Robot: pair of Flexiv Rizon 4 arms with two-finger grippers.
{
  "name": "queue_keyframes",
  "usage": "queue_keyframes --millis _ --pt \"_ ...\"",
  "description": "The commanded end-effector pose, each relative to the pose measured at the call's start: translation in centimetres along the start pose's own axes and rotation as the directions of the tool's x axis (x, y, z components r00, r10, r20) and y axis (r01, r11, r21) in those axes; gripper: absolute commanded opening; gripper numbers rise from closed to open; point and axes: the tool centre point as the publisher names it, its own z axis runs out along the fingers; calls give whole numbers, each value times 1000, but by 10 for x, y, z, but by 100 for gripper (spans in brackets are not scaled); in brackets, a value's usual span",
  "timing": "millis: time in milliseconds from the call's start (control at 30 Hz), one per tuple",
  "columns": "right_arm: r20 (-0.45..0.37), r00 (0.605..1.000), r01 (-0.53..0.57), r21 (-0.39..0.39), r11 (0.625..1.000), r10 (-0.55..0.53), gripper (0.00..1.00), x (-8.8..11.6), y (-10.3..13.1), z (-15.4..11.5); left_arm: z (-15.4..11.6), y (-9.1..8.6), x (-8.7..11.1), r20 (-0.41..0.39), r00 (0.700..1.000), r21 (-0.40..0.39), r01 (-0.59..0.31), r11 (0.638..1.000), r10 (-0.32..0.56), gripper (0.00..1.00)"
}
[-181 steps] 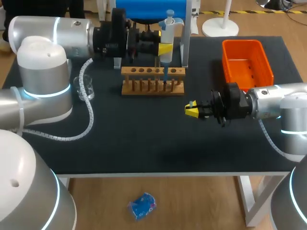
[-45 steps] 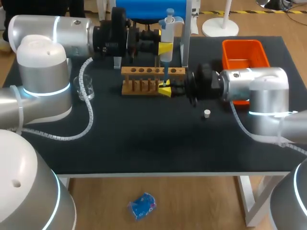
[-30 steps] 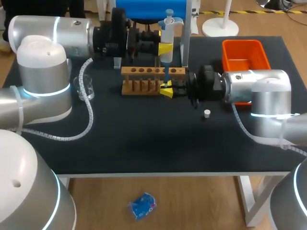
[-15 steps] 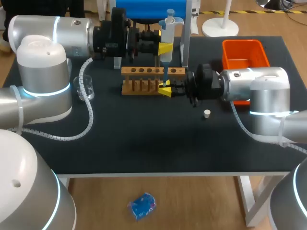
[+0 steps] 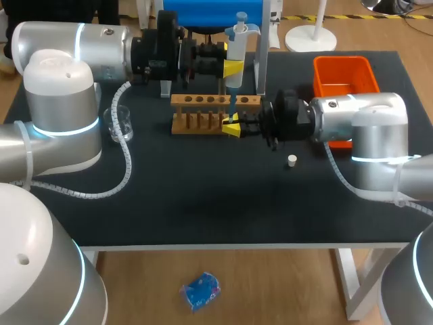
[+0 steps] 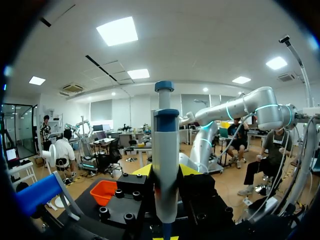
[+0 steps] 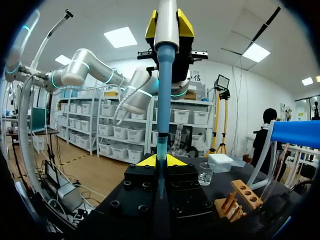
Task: Invert the test tube, pick up the pipette, mount the tip to pipette, aspirate from beaker and dispense into the tube, eject the tip, return the pipette, and cap with the stopper.
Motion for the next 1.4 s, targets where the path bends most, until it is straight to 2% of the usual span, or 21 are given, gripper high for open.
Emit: queue_keyframes --millis 33,267,467,867,1000,1200,1400 --pt "5 1000 15 8 1000 -15 0 1 7 0 0 2 -1 -2 1000 0 0 1000 0 0" --pt "8 1000 23 0 1000 -23 0 1 11 0 0 2 -1 -2 1000 0 0 1000 0 0" --pt "16 1000 -23 -25 999 23 0 1 14 1 0 2 -1 -2 1000 0 0 1000 0 0" --pt "17 999 -37 17 999 36 0 1 18 3 0 2 -1 -2 1000 0 0 1000 0 0" --pt "48 998 -40 32 999 38 0 2 19 3 0 2 -1 -2 1000 0 0 1000 0 0" --pt "145 988 -54 34 998 48 0 3 17 2 0 2 -1 -2 1000 0 0 1000 0 0" --pt "157 987 -49 27 998 45 0 5 18 1 0 2 -1 -2 1000 0 0 1000 0 0"
